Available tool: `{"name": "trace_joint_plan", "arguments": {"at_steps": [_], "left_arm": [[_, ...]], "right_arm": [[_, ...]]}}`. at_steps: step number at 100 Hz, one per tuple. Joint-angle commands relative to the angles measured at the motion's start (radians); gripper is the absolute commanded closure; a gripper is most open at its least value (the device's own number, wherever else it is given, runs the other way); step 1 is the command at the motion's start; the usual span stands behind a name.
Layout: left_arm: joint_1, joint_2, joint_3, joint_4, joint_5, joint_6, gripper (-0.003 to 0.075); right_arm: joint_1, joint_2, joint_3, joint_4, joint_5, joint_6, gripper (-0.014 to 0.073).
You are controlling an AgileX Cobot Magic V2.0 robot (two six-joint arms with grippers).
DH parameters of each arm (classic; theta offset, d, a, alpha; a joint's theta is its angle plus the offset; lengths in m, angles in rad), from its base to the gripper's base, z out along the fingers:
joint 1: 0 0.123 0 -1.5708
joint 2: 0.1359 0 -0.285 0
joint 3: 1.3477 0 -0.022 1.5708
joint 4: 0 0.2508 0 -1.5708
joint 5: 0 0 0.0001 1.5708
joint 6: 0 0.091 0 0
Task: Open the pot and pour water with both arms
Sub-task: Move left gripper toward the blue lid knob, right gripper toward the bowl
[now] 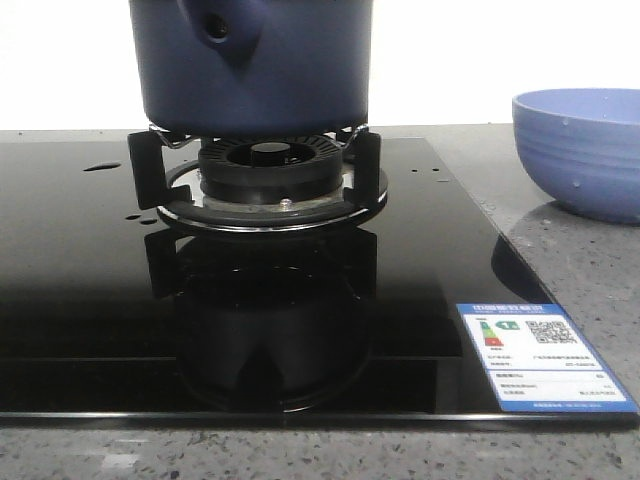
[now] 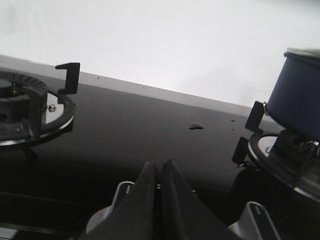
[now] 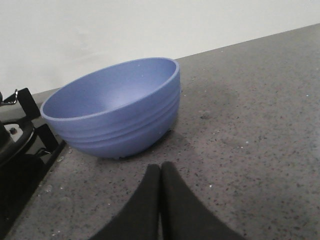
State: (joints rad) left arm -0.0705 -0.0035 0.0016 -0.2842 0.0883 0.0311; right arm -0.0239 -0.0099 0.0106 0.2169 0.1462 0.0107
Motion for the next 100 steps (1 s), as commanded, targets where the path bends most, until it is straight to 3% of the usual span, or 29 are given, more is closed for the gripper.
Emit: {"name": "trace_joint_plan", "arguments": {"at_steps": [1,18,24,38,48,60,80,100], "left_arm": [[0.003,-0.027,0.033,-0.096,-0.081,-0.012,0.0739],[0.003,-0.027,0.027,-0.43,-0.121,-0.012,0.0739],[0.003,-0.027,0.012,-0.452,-0.121,-0.012,0.0739],[0.003,-0.027,-0.074,-0.408,-0.069,-0.008,0.0739],[0.003,0.002,-0.186,-0.277,0.013,-0.008,0.074],[0.003,0.083,-0.343,-0.11,0.172,0.04,0.0739],[0.003,0.236,-0.555,-0.121,0.362,0.203,0.0739],[0.002,0.313,-0.644,-0.202,0.392,0.251,0.0707]], "right_arm": [[-0.006,-0.018,0.026,0.085,-0.091,-0.001,0.0654],[-0.006,-0.018,0.025,0.352,-0.12,-0.001,0.0654],[-0.006,-0.018,0.011,0.396,-0.119,-0.001,0.0654],[-0.006,-0.016,-0.081,0.386,-0.02,-0.036,0.0649],[-0.006,0.003,-0.181,0.334,0.082,-0.127,0.0648],[-0.006,0.09,-0.314,0.215,0.198,-0.137,0.0648],[-0.006,0.287,-0.529,0.127,0.381,-0.153,0.0648],[0.031,0.394,-0.637,0.129,0.414,-0.165,0.0638]]}}
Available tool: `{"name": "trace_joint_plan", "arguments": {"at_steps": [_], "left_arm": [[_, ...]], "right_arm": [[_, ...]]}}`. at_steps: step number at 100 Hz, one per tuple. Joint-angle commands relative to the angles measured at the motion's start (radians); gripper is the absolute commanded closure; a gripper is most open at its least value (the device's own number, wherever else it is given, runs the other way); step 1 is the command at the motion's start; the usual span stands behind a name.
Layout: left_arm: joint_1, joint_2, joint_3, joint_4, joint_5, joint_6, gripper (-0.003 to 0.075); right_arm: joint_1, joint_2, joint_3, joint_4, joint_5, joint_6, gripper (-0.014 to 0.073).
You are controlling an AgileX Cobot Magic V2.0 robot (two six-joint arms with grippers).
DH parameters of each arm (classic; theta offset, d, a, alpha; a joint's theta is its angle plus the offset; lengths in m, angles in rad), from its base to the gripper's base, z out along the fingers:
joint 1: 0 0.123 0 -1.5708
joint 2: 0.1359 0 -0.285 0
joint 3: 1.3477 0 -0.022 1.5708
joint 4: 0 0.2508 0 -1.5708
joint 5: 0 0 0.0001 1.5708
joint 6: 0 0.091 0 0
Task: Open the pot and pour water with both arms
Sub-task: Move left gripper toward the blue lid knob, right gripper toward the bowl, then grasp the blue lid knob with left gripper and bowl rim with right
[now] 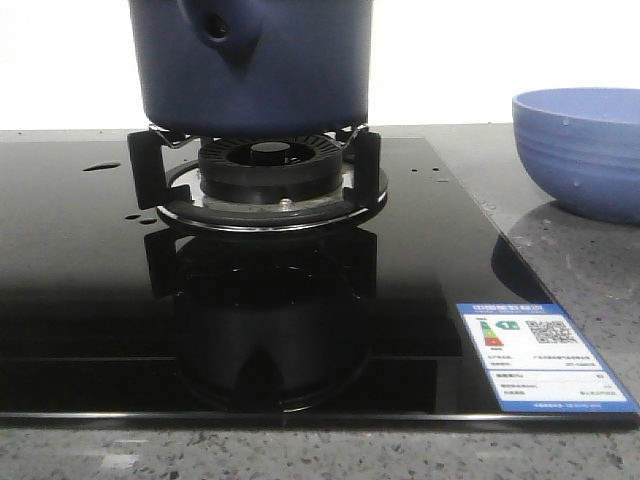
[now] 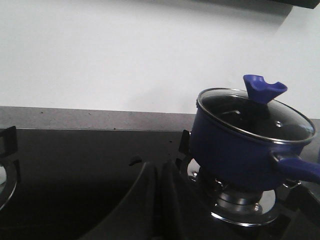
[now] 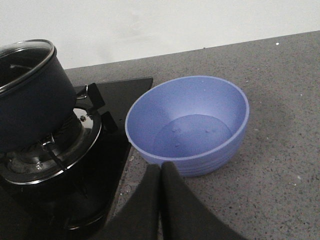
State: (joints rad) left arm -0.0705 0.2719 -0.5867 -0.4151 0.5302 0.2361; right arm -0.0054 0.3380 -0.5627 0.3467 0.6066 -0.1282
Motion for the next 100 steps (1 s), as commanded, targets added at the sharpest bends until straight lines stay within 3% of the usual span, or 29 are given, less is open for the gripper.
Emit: {"name": "trace_joint_plan", "arguments": {"at_steps": [1,11,22,29,53,73,100], "left_arm": [[0.002,0.037,-0.056,-0.08,-0.05,0.055,0.0693],[0.002,0.06,-0.07,-0.239,-0.048,0.183,0.0532],[0.002,0.091,-0.07,-0.448,-0.032,0.332,0.0261],[0.002,0.117,-0.07,-0.556,-0.011,0.441,0.0184],[0.002,0.254,-0.07,-0.885,0.012,0.808,0.0285],[0.002,0.431,-0.076,-1.13,0.071,1.074,0.0293],[0.002,0.69,-0.226,-1.181,0.228,1.225,0.0293]], "right_arm": [[0.016,0.048,-0.067,-0.001,-0.046,-0.029,0.0634],[0.028,0.069,-0.086,0.003,-0.046,-0.05,0.0492],[0.03,0.079,-0.093,0.008,-0.048,-0.05,0.018],[0.03,0.079,-0.093,0.008,-0.052,-0.05,0.006],[0.03,0.079,-0.093,0.01,-0.098,-0.05,0.0095],[0.03,0.079,-0.093,0.01,-0.098,-0.05,0.0118],[0.03,0.079,-0.093,0.01,-0.098,-0.05,0.0118]]}}
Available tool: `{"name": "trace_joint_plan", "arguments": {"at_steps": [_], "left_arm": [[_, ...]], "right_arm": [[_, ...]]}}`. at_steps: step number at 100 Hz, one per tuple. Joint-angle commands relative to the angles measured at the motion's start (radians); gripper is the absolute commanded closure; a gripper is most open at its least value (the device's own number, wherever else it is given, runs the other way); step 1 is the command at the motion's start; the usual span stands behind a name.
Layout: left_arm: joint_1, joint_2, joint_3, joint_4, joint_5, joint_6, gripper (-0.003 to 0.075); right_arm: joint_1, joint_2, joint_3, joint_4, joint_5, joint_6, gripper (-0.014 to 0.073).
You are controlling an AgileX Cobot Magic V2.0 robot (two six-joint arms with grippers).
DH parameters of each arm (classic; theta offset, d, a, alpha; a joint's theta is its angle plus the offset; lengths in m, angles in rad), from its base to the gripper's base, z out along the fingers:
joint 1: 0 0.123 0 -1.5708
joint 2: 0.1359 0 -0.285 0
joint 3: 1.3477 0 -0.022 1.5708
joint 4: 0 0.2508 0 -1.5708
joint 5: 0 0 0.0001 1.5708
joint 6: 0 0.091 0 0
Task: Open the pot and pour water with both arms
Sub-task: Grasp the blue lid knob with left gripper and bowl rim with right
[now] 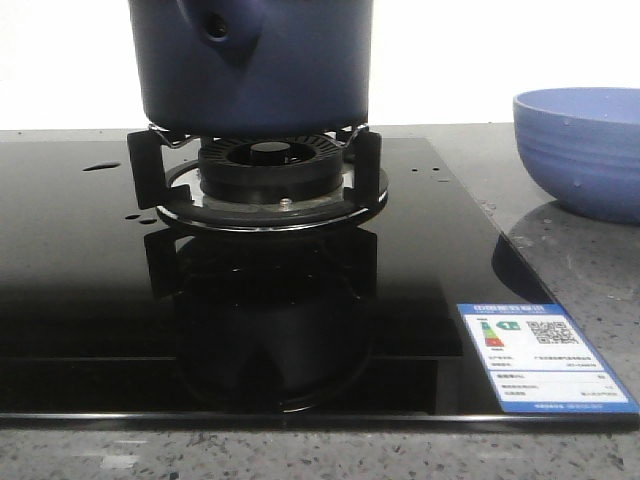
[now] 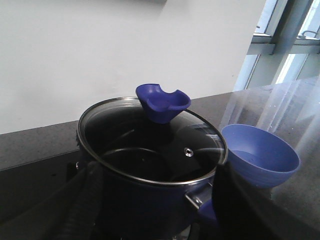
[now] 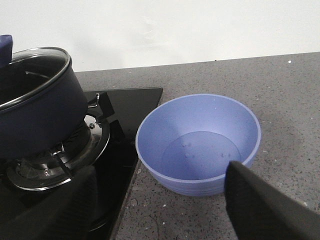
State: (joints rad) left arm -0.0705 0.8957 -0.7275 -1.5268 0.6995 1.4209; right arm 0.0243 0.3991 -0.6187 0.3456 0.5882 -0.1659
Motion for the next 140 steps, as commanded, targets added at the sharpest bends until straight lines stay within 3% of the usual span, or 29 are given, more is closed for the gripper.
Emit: {"name": "trace_joint_plan", "arguments": {"at_steps": [1,31,49,62,81,117,140], "left_arm": [[0.002,0.072,-0.09,-0.07,0.063,0.04,0.0293],[-0.088,0.311,-0.266,-0.062,0.106,0.125,0.0288],[-0.165,0.406,-0.332,-0.062,0.031,0.173,0.0288],[-0.183,0.45,-0.363,-0.06,-0.026,0.173,0.0281],[-0.205,0.503,-0.401,-0.065,-0.029,0.173,0.021],[-0.26,0.585,-0.472,-0.077,-0.034,0.178,0.0209],[-0.26,0.598,-0.476,-0.084,-0.033,0.181,0.0306]], "right_arm": [[0.001,0.018,-0.037,0.011,-0.08,-0.012,0.0118],[0.001,0.018,-0.037,0.011,-0.076,-0.012,0.0118],[0.001,0.018,-0.037,0.011,-0.064,-0.012,0.0118],[0.001,0.018,-0.037,0.011,-0.047,-0.012,0.0118],[0.001,0.018,-0.037,0.011,-0.03,-0.012,0.0118],[0.001,0.018,-0.037,0.011,-0.03,-0.012,0.0118],[0.001,0.018,-0.037,0.011,-0.03,-0.012,0.0118]]}}
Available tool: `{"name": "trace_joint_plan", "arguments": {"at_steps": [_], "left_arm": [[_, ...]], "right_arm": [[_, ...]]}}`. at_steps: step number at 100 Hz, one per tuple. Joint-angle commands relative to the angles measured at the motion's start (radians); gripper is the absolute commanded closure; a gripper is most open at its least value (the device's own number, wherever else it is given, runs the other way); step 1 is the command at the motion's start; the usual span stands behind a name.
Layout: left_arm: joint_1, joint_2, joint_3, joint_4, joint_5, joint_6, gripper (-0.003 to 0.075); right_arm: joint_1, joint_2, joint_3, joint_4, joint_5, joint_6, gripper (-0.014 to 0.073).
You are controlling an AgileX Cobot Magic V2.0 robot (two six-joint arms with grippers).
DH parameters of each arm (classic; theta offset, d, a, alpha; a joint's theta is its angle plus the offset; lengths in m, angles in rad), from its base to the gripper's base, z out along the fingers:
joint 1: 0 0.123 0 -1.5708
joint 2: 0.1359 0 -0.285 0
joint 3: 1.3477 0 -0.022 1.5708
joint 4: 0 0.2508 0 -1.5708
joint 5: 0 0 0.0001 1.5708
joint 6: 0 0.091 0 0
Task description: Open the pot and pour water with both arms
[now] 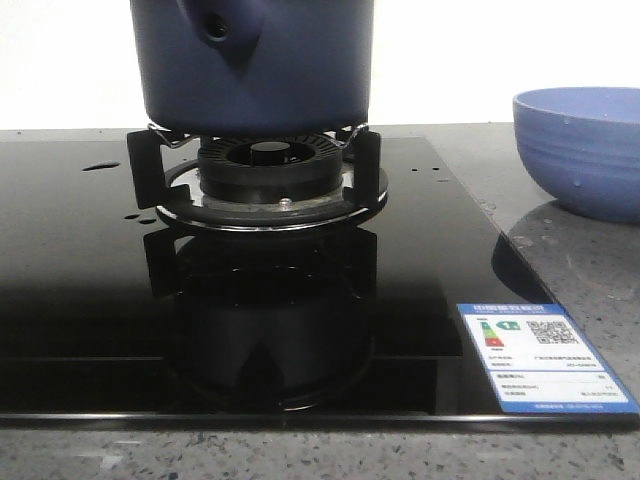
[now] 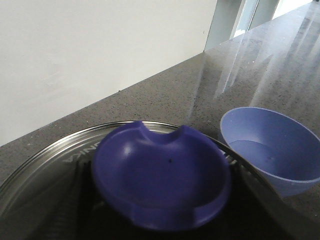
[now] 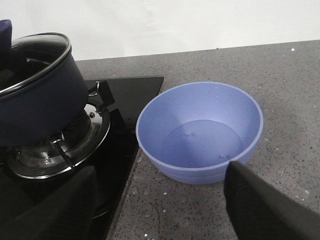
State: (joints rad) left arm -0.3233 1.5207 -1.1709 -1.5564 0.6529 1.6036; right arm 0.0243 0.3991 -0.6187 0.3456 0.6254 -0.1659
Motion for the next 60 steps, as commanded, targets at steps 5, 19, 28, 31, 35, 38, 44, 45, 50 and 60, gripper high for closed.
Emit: {"name": "trace_joint_plan", "arguments": {"at_steps": [5,19,28,31,35,38,44,45,50,60], "left_arm": [[-0.008,-0.027,-0.035,-0.054,0.019,-0.002,0.0336],[-0.008,-0.027,-0.045,-0.054,0.023,-0.002,0.0405],[-0.006,-0.027,-0.057,-0.054,0.043,-0.002,0.0407],[-0.004,-0.027,-0.062,-0.054,0.051,-0.002,0.0407],[-0.001,-0.027,-0.072,-0.054,0.061,-0.002,0.0406],[0.005,-0.028,-0.08,-0.054,0.073,-0.002,0.0405],[0.017,-0.028,-0.1,-0.054,0.089,-0.002,0.0405],[0.018,-0.031,-0.102,-0.054,0.091,-0.002,0.0405],[0.031,-0.033,-0.117,-0.054,0.101,-0.002,0.0404],[0.069,-0.049,-0.138,-0.054,0.103,-0.002,0.0403]], "right_arm": [[0.001,0.018,-0.037,0.011,-0.067,-0.012,0.0118],[0.001,0.018,-0.037,0.018,-0.065,-0.012,0.0118],[0.001,0.018,-0.037,0.033,-0.065,-0.012,0.0118],[0.001,0.02,-0.037,0.032,-0.065,-0.012,0.0118],[0.001,0.027,-0.037,0.032,-0.065,-0.012,0.0118],[0.001,0.039,-0.039,0.032,-0.062,-0.012,0.0118],[0.001,0.076,-0.057,0.032,-0.038,-0.012,0.0118],[0.001,0.082,-0.059,0.032,-0.034,-0.012,0.0118],[0.001,0.125,-0.083,0.03,-0.007,-0.012,0.0118],[-0.003,0.239,-0.155,0.001,0.039,-0.003,0.0118]]}}
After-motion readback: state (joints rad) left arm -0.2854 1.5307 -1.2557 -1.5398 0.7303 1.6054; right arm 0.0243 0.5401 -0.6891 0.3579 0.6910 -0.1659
